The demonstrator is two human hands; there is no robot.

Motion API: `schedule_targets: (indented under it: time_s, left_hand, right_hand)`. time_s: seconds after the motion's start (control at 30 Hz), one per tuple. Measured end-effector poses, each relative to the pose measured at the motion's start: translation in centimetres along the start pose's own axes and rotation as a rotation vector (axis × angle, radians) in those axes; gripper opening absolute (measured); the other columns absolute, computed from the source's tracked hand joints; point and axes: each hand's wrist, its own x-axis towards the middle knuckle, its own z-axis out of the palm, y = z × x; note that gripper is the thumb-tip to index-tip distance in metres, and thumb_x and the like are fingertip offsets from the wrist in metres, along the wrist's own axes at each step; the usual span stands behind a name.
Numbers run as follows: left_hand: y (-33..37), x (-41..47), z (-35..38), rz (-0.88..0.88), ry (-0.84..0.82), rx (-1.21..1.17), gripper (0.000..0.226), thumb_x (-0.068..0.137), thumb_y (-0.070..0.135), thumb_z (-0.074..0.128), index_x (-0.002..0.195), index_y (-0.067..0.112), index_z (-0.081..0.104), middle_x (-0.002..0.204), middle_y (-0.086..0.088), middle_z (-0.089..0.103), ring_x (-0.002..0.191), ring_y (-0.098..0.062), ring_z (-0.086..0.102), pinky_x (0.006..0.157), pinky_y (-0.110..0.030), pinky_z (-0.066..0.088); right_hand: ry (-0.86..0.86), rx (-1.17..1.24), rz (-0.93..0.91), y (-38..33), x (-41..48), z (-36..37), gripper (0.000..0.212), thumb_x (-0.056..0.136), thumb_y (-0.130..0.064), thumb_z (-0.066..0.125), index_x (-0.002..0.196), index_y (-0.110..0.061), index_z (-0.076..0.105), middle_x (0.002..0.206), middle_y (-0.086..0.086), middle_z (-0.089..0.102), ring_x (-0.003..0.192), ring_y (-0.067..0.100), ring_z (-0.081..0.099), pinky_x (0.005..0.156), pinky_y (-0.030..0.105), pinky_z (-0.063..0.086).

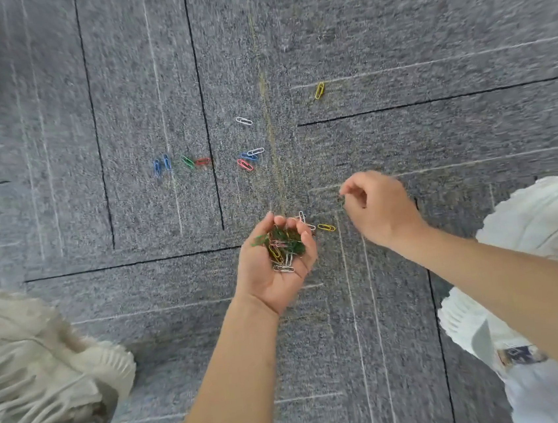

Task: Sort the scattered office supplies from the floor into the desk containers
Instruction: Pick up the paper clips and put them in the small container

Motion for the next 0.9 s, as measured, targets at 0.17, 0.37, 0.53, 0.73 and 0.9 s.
schedule_targets:
  time_s: [0.17,0.37,0.53,0.73,0.9]
  left_hand:
    - [1.4,-1.1,-1.8,0.085,0.270,0.214,0.030,0.097,0.035,0.058,0.077,0.013,0.058,0.074,-0.002,0.056,0.061,-0.011,0.053,0.045,-0.018,0.048]
    - [1.8,-2.9,-2.8,0.066,0.376,0.550,0.046,0.098,0.044,0.054,0.060,0.021,0.043,0.055,0.007,0.033,0.043,-0.005,0.022,0.036,-0.017,0.011]
    - [3.5,-3.7,-3.7,0.084,0.455,0.815,0.046,0.098,0.033,0.055,0.055,0.022,0.042,0.050,0.006,0.033,0.041,-0.009,0.021,0.035,-0.019,0.012]
    - [6.0,-3.7,-4.5,0.173,0.469,1.190,0.039,0.096,0.021,0.054,0.058,0.016,0.043,0.047,0.004,0.038,0.041,-0.012,0.026,0.037,-0.024,0.021]
    - [7.4,-2.7,-6.4,0.178,0.469,1.161,0.049,0.096,0.014,0.048,0.047,0.018,0.038,0.044,0.003,0.031,0.039,-0.012,0.021,0.039,-0.022,0.016]
  right_hand:
    - [-0.073,-0.235,-0.067,1.8,0.0,1.7,0.023,0.093,-0.014,0.062,0.114,-0.006,0.059,0.109,0.006,0.051,0.105,0.021,0.048,0.086,0.023,0.037]
    - [-0.242,-0.622,-0.496,2.4,1.5,0.7,0.013,0.088,0.004,0.059,0.099,-0.002,0.061,0.096,0.012,0.053,0.084,0.025,0.054,0.071,0.034,0.055]
    - [-0.315,-0.765,-0.556,2.1,1.9,0.2,0.013,0.082,0.006,0.066,0.087,-0.003,0.058,0.088,0.012,0.053,0.075,0.025,0.053,0.063,0.038,0.055]
    - [-0.303,-0.752,-0.540,1.3,2.6,-0.7,0.021,0.089,-0.007,0.062,0.109,-0.004,0.057,0.102,0.010,0.054,0.088,0.024,0.056,0.069,0.030,0.053]
    - [-0.364,-0.934,-0.633,1.0,2.8,-0.9,0.028,0.087,-0.008,0.063,0.113,-0.006,0.057,0.107,0.008,0.057,0.092,0.023,0.054,0.081,0.034,0.052]
